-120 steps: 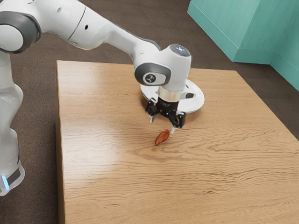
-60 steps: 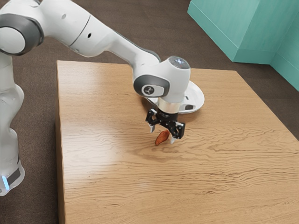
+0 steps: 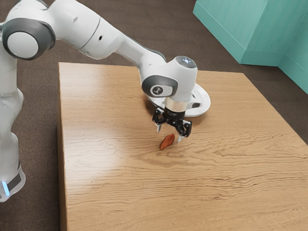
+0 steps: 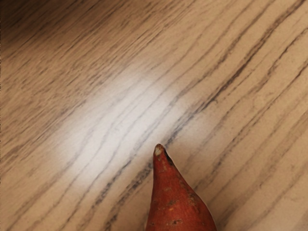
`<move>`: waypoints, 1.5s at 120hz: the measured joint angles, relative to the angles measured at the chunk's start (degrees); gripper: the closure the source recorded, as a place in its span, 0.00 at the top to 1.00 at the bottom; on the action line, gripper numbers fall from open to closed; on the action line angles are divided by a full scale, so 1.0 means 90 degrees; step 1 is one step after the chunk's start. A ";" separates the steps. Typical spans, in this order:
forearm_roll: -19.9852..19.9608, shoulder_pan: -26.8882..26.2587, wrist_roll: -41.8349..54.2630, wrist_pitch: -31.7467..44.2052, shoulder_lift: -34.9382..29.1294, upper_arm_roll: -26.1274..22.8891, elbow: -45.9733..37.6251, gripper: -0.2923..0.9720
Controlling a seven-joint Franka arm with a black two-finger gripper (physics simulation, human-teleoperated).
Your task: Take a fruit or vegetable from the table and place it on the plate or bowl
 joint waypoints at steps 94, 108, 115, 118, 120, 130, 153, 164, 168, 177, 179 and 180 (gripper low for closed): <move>-0.0014 -0.0135 0.0031 0.0169 0.0144 -0.0011 0.0016 0.62; -0.0023 -0.0130 0.0024 0.0178 0.0143 -0.0011 0.0016 0.58; -0.0033 -0.0124 0.0019 0.0182 0.0154 -0.0014 0.0015 0.57; -0.0038 -0.0131 0.0017 0.0183 0.0153 -0.0014 0.0012 0.57; -0.0042 -0.0136 0.0016 0.0184 0.0153 -0.0016 0.0010 0.56; -0.0058 -0.0168 0.0008 0.0187 0.0145 -0.0018 0.0007 0.53; -0.0136 -0.0174 -0.0006 0.0189 0.0143 -0.0012 0.0007 0.40; -0.0148 -0.0169 -0.0018 0.0188 0.0137 -0.0011 0.0007 0.37; -0.0140 -0.0174 -0.0024 0.0187 0.0125 -0.0011 0.0007 0.36; -0.0114 -0.0211 -0.0048 0.0186 0.0070 -0.0008 0.0007 0.35; -0.0110 -0.0218 -0.0053 0.0186 0.0059 -0.0006 0.0007 0.35; -0.0108 -0.0221 -0.0055 0.0186 0.0054 -0.0005 0.0007 0.35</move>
